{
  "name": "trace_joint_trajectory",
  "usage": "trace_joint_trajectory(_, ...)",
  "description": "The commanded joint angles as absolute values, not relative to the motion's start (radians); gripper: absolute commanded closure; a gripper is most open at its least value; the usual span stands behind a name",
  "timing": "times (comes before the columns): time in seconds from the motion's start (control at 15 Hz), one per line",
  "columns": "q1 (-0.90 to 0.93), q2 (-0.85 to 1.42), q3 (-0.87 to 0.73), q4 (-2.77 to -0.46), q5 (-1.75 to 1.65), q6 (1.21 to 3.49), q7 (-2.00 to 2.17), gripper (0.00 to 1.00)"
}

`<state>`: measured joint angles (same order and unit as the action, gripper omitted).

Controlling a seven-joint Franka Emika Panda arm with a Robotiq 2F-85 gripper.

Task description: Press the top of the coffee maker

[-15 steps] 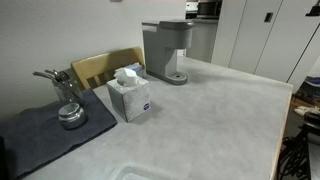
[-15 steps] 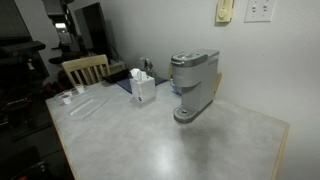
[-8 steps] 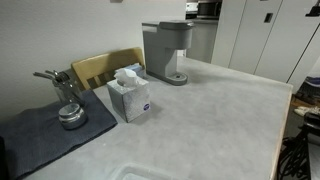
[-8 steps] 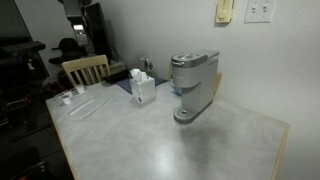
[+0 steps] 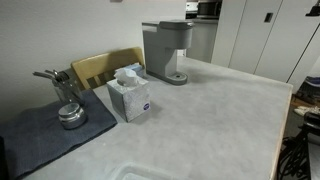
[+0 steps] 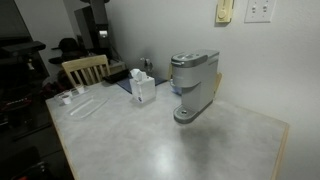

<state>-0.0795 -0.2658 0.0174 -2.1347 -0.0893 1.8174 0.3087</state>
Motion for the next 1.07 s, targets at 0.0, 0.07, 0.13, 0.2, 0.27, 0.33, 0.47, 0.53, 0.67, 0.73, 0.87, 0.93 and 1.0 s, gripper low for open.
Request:
trace_joint_trajectory(0.0, -0.07, -0.196, -0.015, -2.051, -0.034, 1.812, 0.225, 0.0)
trace_joint_trajectory(0.07, -0.071, -0.182, -0.02, -2.035, -0.027, 1.809, 0.21, 0.0)
trace_joint_trajectory(0.13, -0.072, -0.17, -0.023, -2.02, -0.026, 1.807, 0.199, 0.0)
trace_joint_trajectory(0.2, -0.073, -0.156, -0.026, -2.005, -0.027, 1.805, 0.188, 0.0)
trace_joint_trajectory(0.27, -0.074, -0.14, -0.028, -1.988, -0.031, 1.803, 0.182, 0.0)
trace_joint_trajectory(0.33, -0.075, -0.124, -0.03, -1.974, -0.04, 1.799, 0.181, 0.0)
trace_joint_trajectory(0.47, -0.075, -0.096, -0.034, -1.947, -0.05, 1.795, 0.174, 0.0)
trace_joint_trajectory(0.53, -0.075, -0.082, -0.035, -1.935, -0.051, 1.794, 0.172, 0.0)
trace_joint_trajectory(0.67, -0.075, -0.059, -0.038, -1.911, -0.052, 1.791, 0.171, 0.0)
trace_joint_trajectory(0.73, -0.074, -0.051, -0.038, -1.901, -0.054, 1.789, 0.17, 0.0)
trace_joint_trajectory(0.87, -0.07, -0.078, -0.034, -1.936, -0.057, 1.81, 0.199, 0.0)
trace_joint_trajectory(0.93, -0.07, -0.07, -0.034, -1.926, -0.06, 1.807, 0.199, 0.0)
trace_joint_trajectory(1.0, -0.07, -0.067, -0.034, -1.921, -0.061, 1.805, 0.199, 0.0)
